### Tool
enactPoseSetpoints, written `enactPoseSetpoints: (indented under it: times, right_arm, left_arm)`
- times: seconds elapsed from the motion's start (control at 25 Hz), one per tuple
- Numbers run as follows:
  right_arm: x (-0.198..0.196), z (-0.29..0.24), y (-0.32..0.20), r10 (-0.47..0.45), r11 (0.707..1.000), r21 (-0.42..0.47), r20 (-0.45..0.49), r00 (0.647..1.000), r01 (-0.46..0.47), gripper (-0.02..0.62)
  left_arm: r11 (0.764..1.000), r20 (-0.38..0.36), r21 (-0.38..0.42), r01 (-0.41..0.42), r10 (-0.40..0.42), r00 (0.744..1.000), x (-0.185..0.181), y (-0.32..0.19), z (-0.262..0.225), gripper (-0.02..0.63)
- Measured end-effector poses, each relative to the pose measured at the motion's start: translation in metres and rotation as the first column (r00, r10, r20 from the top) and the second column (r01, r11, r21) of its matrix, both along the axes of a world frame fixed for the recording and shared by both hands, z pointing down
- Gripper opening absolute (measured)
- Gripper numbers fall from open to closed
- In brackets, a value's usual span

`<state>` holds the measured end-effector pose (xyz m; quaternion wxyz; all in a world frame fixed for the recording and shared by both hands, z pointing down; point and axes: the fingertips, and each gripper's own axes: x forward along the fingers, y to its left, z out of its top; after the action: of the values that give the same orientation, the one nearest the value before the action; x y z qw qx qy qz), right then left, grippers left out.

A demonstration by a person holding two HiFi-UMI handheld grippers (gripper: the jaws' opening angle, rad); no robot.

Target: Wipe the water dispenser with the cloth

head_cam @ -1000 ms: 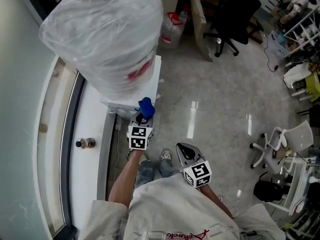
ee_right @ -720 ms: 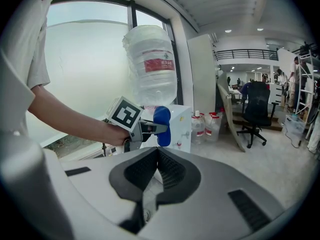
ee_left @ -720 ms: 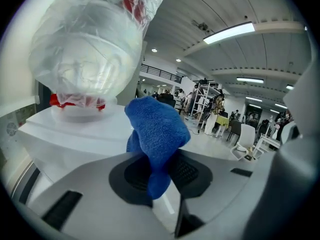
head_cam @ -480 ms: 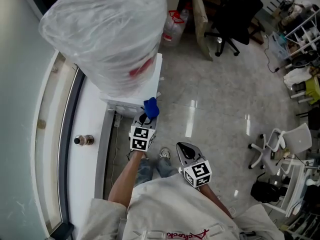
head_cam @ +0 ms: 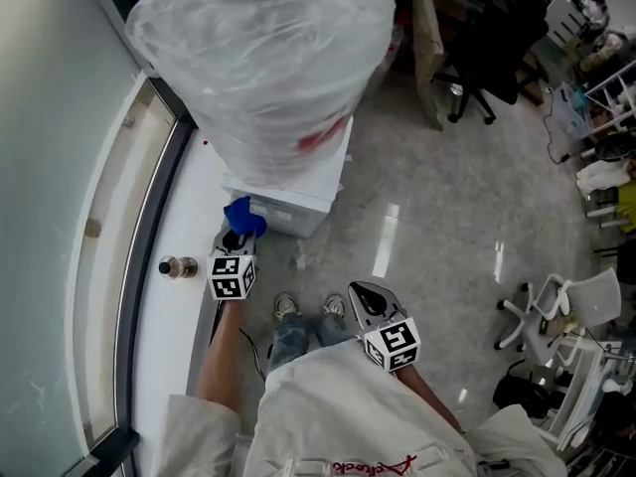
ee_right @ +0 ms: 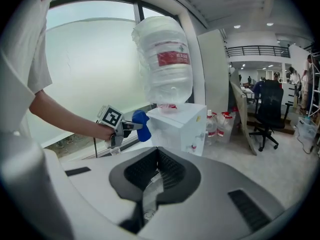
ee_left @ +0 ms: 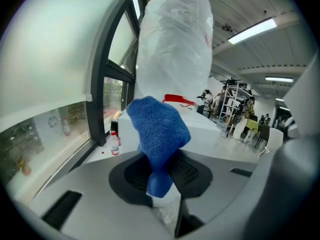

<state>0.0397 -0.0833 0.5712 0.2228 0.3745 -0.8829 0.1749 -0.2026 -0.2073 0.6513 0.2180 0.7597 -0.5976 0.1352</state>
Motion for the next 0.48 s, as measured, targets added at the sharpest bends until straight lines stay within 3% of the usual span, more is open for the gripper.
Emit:
enactPoseSetpoints:
  times: [0.24,0.48]
  right_arm:
    - [0.002,0.006,0.001,0.014,1.0,-0.02,-0.04,0.999,-0.014,0.015]
    - [0.001,0.011,0.006,0.031,0.999,-0.041,-0.058,0.998,-0.033,0.015]
  left_arm:
    - [0.997,0.087,-0.024,0.069,-0.066,0.994,-0.083,-0.032,0.015,0.092]
    - [0.998,0.152,-0.062,0.025,-0.015,0.988,-0.092,-0.052,0.034,0.091]
